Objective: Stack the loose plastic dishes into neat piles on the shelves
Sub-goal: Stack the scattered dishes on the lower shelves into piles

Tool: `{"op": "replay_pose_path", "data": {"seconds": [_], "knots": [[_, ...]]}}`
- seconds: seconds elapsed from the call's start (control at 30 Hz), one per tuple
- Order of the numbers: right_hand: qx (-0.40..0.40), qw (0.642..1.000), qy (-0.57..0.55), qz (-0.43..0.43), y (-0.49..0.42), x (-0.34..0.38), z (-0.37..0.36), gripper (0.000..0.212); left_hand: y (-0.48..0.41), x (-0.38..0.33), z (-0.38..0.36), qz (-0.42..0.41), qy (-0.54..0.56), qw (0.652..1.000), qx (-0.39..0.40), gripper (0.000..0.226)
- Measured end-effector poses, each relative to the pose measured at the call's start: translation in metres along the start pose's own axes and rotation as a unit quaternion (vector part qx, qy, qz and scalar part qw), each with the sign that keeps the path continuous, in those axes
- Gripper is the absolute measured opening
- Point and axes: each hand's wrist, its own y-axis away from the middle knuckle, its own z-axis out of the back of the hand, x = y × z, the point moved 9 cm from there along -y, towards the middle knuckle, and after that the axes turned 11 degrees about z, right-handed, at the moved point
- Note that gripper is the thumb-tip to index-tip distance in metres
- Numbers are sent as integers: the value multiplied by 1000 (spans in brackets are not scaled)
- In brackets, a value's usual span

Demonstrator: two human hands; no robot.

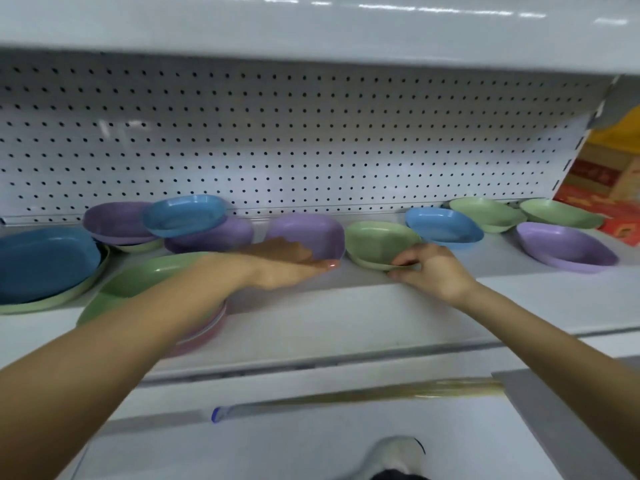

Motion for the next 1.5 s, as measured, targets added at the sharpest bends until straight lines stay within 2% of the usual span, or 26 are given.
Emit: {"op": "replay_pose_path", "data": {"seconds": [0.07,0.2,0.33,0.6,0.7,0.77,0.87,0.97,1.07,1.27,1.4,1.5], "knots": [[1,1000,17,12,20,1,9,9,19,-11,-7,-3,-2,1000,18,95],[11,998,55,42,61,8,24,5,62,-38,-12,-45,-11,999,17,63],[24,993,92,76,93,18,29,8,100,-49,-31,-77,-11,997,19,69],[34,992,114,47,124,27,34,13,132,-44,-37,-87,-20,996,-4,67],[-14,991,122,55,124,38,53,12,136,-26,-19,-56,10,997,-49,76],[-55,990,114,68,118,50,67,11,143,-18,1,-60,66,991,-104,65],[-73,991,67,89,107,73,68,13,154,-6,24,-59,120,976,-172,54],[-52,991,44,118,101,101,49,18,162,0,31,-58,107,972,-203,69],[-12,985,72,155,97,125,22,17,164,4,27,-51,68,977,-197,79],[73,975,89,191,93,144,-16,20,163,3,10,-83,-18,979,-186,72],[107,978,73,163,93,137,-25,23,151,-3,-5,-88,-54,984,-142,71],[122,979,71,148,89,127,-26,27,137,-9,-10,-87,-75,986,-121,56]]}}
